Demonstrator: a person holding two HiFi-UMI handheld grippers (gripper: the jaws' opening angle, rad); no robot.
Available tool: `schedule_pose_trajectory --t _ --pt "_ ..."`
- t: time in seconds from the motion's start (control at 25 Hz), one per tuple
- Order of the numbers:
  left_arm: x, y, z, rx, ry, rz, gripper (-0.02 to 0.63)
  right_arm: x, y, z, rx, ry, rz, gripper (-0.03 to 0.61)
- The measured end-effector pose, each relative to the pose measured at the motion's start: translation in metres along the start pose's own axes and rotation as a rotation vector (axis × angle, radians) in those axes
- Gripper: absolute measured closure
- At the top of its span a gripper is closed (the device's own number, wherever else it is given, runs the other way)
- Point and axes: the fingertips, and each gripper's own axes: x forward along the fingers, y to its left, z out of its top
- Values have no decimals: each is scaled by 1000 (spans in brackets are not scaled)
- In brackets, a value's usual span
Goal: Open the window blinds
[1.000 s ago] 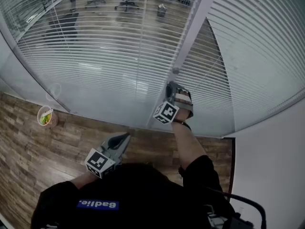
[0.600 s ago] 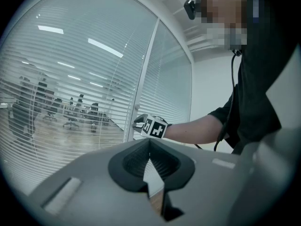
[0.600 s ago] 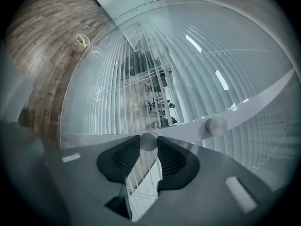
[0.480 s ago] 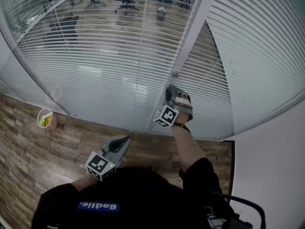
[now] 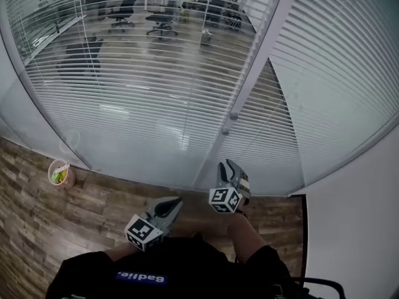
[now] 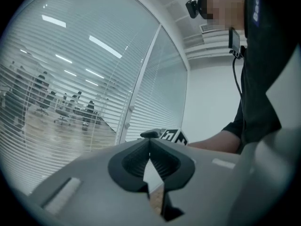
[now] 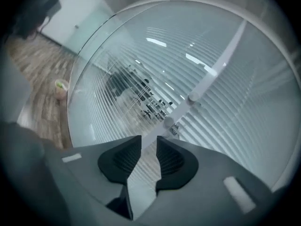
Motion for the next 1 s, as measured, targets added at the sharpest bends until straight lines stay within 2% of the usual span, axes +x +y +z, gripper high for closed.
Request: schedule_pose_trajectory --t 0.16,0.24,0.32,0.4,0.52,0.68,0.84,1.0 --pt "1 -25 -17 -44 7 -86 614 -70 37 -28 464 28 113 575" --pt "0 -34 -23 -65 21 -121 614 -99 55 -41 678 65 173 577" --pt "0 -39 -17 -70 20 -144 614 -118 67 -46 812 96 222 577" --pt "0 -47 -12 -56 8 -153 614 -132 74 -44 838 90 251 577" --pt "2 -66 -2 -23 -16 -141 614 -152 74 -32 823 11 298 577" --pt "-5 -92 5 16 -45 -74 614 -187 66 -12 800 -117 352 577" --pt "-9 -130 -11 1 -45 18 614 -237 58 -31 784 -161 379 577" --pt "-23 -178 -28 8 -2 42 614 -289 61 -50 819 -171 418 577"
